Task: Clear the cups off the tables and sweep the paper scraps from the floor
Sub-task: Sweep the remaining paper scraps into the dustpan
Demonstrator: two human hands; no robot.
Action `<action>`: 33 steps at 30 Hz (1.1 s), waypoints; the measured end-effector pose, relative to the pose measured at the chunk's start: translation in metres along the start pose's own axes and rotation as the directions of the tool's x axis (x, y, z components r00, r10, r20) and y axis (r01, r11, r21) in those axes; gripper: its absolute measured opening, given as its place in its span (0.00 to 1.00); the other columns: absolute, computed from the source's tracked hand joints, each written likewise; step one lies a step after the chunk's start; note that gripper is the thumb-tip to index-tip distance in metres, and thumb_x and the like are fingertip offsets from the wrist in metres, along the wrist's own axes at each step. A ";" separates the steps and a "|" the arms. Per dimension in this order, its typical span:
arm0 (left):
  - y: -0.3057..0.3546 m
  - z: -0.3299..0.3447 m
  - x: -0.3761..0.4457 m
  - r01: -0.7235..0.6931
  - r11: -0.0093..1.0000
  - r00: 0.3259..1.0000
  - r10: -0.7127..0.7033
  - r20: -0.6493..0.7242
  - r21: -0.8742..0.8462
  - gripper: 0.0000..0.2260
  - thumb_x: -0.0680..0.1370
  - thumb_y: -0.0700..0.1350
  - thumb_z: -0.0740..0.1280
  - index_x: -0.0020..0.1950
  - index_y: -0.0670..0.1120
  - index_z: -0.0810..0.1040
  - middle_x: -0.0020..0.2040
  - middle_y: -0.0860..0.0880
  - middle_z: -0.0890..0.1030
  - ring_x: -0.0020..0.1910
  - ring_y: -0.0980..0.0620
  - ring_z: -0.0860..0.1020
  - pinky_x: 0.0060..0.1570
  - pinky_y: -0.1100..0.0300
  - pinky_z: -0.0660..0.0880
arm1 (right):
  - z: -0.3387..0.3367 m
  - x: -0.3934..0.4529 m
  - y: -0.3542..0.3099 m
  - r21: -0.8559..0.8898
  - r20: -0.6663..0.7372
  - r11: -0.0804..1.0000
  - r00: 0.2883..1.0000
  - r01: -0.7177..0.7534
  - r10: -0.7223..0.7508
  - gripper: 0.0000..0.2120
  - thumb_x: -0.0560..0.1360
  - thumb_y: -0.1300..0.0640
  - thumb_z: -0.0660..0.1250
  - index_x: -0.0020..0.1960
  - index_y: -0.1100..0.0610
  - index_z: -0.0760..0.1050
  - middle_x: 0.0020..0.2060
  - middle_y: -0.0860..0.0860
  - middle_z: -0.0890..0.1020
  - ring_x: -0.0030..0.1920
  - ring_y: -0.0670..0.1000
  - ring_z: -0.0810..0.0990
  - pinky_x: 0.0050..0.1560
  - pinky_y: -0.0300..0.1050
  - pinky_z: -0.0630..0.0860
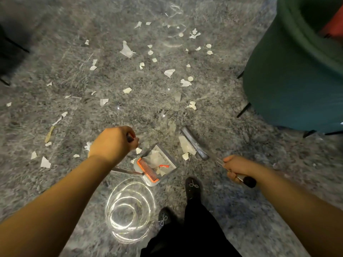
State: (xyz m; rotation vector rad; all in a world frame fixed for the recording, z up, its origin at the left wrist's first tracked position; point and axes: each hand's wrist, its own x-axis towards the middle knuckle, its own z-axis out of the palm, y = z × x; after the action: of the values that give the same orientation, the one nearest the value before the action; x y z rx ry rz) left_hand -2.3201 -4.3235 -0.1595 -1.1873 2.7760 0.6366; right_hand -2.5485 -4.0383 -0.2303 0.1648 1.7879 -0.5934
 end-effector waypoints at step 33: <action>0.006 -0.002 0.000 -0.011 0.999 1.000 0.009 0.024 0.053 0.06 0.77 0.51 0.69 0.48 0.49 0.80 0.38 0.48 0.81 0.36 0.46 0.79 0.33 0.58 0.74 | 0.102 -0.077 -0.006 -0.126 0.417 0.992 0.907 -0.006 0.059 0.13 0.83 0.60 0.56 0.67 0.54 0.64 0.25 0.51 0.67 0.18 0.43 0.64 0.20 0.30 0.63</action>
State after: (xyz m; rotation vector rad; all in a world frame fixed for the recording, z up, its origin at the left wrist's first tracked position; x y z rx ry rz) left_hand -2.3241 -4.3210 -0.1553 -1.1494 2.7629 0.5702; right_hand -2.4398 -4.0770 -0.1754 -0.0192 1.3926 -0.4527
